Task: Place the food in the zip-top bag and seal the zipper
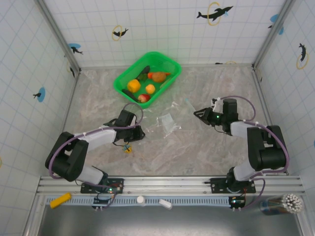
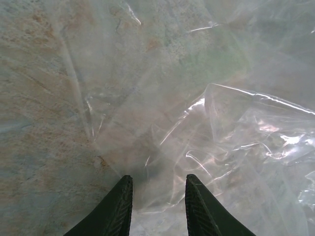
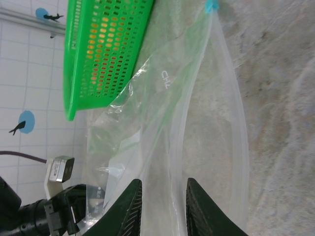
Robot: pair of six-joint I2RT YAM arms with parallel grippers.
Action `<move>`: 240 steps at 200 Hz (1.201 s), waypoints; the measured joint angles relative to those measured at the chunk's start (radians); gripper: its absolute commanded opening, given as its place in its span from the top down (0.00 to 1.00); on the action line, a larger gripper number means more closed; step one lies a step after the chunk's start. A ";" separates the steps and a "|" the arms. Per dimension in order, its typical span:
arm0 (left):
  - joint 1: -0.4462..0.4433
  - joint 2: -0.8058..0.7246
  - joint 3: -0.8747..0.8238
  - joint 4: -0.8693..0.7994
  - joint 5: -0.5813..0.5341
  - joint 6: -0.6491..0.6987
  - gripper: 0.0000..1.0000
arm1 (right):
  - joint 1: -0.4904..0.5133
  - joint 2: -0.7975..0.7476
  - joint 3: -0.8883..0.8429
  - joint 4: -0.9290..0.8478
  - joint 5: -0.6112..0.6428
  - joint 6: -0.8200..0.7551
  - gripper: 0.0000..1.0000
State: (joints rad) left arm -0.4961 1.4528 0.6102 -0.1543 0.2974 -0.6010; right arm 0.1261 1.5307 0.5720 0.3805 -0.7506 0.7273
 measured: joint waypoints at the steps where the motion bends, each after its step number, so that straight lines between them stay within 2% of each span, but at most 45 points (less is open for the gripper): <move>1: 0.000 0.000 0.000 -0.001 0.000 0.000 0.68 | 0.001 -0.001 0.000 0.000 0.000 0.000 0.73; 37: 0.000 -0.035 0.000 -0.029 -0.023 0.002 0.68 | 0.037 -0.063 -0.003 0.013 -0.019 0.018 0.79; 67: 0.000 -0.066 0.000 -0.039 -0.037 0.002 0.69 | 0.029 -0.111 -0.029 0.117 -0.045 0.108 0.81; 108: 0.000 -0.092 0.000 -0.048 -0.048 0.002 0.68 | 0.071 -0.114 -0.024 0.125 -0.073 0.143 0.67; 138: 0.000 -0.128 -0.008 -0.050 -0.049 0.002 0.67 | 0.091 -0.093 -0.024 0.111 -0.089 0.146 0.67; 167: 0.000 -0.146 -0.028 -0.050 -0.057 0.002 0.67 | 0.090 -0.064 -0.027 0.121 -0.088 0.167 0.75; 188: 0.000 -0.146 -0.041 -0.051 -0.061 0.002 0.68 | 0.090 -0.042 -0.032 0.136 -0.082 0.192 0.93; 199: 0.000 -0.146 -0.044 -0.051 -0.064 0.002 0.68 | 0.091 -0.031 -0.034 0.142 -0.080 0.191 0.99; 219: 0.000 -0.154 -0.045 -0.051 -0.068 0.002 0.67 | 0.091 -0.024 -0.035 0.134 -0.063 0.195 1.00; 240: 0.000 -0.182 -0.038 -0.080 -0.086 0.005 0.60 | 0.094 -0.039 -0.027 0.060 -0.024 0.145 1.00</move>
State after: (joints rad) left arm -0.4961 1.2709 0.5720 -0.2344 0.2111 -0.5961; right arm 0.2199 1.4921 0.5446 0.4404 -0.7750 0.8722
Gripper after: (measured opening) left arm 0.365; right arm 0.052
